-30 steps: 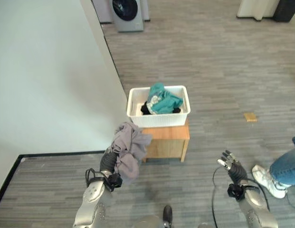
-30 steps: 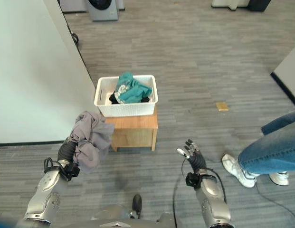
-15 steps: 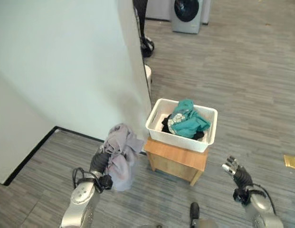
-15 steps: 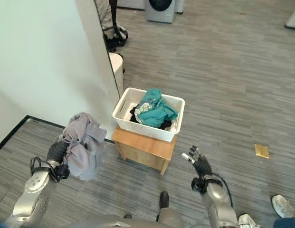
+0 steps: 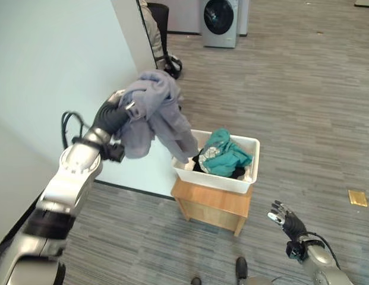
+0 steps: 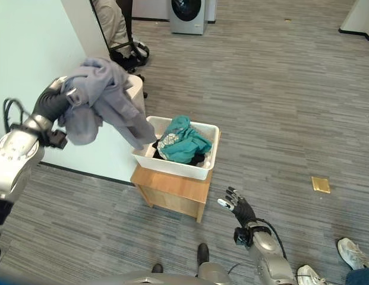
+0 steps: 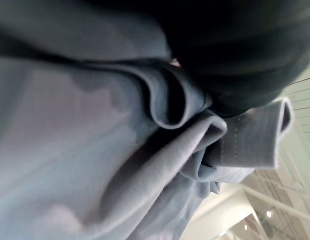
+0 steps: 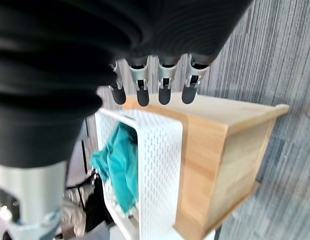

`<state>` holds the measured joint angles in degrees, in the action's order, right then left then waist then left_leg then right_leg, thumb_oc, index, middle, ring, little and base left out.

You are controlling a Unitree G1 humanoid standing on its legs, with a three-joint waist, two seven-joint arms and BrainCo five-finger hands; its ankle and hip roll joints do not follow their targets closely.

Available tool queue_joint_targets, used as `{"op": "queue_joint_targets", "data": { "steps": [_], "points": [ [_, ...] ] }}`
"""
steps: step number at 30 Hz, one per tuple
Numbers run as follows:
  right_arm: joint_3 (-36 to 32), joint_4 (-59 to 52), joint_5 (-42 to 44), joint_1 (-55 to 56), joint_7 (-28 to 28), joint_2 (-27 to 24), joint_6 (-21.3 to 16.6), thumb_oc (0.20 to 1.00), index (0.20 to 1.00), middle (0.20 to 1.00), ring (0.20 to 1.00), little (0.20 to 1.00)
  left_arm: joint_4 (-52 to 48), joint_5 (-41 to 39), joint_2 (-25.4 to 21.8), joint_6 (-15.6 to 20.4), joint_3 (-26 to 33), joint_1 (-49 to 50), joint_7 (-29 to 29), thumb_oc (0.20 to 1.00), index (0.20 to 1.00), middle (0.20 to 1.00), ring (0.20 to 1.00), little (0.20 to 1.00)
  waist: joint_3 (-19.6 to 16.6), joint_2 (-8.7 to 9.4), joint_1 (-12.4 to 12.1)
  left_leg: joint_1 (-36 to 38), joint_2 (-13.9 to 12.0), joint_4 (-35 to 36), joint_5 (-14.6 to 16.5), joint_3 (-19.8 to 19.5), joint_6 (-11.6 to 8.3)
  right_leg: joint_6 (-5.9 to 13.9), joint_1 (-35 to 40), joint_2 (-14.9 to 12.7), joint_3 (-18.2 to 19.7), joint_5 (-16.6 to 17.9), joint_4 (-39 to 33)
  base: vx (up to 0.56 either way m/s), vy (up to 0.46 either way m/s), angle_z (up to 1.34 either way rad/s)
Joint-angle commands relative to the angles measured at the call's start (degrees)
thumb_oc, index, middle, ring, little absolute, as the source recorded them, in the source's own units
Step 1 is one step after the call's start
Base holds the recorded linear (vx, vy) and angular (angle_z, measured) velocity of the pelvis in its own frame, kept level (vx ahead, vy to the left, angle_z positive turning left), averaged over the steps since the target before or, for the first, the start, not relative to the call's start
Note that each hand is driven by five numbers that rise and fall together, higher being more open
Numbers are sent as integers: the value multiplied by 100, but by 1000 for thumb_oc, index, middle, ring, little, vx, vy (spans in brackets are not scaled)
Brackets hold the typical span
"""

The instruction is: Pick up bed clothes into laundry basket.

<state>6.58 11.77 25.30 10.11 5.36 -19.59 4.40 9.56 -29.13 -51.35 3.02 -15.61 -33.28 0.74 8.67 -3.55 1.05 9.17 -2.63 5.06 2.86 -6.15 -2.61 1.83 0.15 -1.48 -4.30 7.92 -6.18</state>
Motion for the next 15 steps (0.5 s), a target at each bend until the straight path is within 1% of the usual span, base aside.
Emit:
{"op": "queue_joint_targets", "data": {
  "steps": [1, 2, 3, 6, 9, 11, 15],
  "points": [
    [-12, -230, 256, -16, -6, -91, -242, 1000, 1000, 1000, 1000, 1000, 353, -388, -189, 330, -207, -908, -124, 200, 200, 200, 200, 200, -214, 159, 133, -340, 44, -6, -214, -2, -50, 625, 323, -355, -21, -794, 118, 20, -3, -9],
    [-20, -229, 256, -17, -6, -82, -243, 1000, 1000, 1000, 1000, 1000, 371, -392, -188, 336, -233, -939, -123, 200, 200, 200, 200, 200, -212, 165, 123, -342, 44, -6, -214, -2, -50, 625, 321, -355, -21, -793, 118, 1, -3, -10],
    [32, -220, 260, -23, -13, -110, -255, 1000, 1000, 1000, 1000, 1000, 475, -386, -185, 303, -433, -1189, -116, 200, 200, 200, 200, 200, -214, 151, 175, -352, 35, -6, -208, 25, -57, 642, 291, -345, -6, -786, 118, -13, -6, -12],
    [103, -174, 290, -10, 4, -111, -275, 1000, 1000, 1000, 1000, 1000, 837, -388, -157, 307, -806, -1688, -116, 200, 200, 200, 200, 200, -202, 154, 219, -384, 7, -6, -210, 90, -73, 659, 231, -319, 47, -777, 118, -4, -17, -11],
    [156, -183, 262, 29, 33, -141, -279, 1000, 1000, 1000, 1000, 1000, 1212, -230, -105, 261, -1182, -2164, -90, 200, 200, 200, 200, 200, -202, 136, 318, -388, -28, -6, -198, 154, -87, 679, 169, -286, 107, -778, 118, 25, -15, -12],
    [161, -201, 272, 80, 38, -149, -291, 1000, 1000, 1000, 1000, 1000, 1462, 77, -159, 256, -1477, -2558, -93, 200, 200, 200, 200, 200, -189, 96, 434, -396, -33, -6, -196, 210, -106, 695, 132, -267, 153, -775, 118, 31, -15, -17],
    [86, -207, 250, 170, 2, -116, -322, 1000, 1000, 1000, 1000, 1000, 1576, 41, -99, 261, -1547, -2603, -69, 200, 200, 200, 200, 200, -138, 52, 548, -462, -54, -6, -196, 291, -129, 713, 25, -242, 206, -763, 118, 28, -20, -15]
  ]
}}
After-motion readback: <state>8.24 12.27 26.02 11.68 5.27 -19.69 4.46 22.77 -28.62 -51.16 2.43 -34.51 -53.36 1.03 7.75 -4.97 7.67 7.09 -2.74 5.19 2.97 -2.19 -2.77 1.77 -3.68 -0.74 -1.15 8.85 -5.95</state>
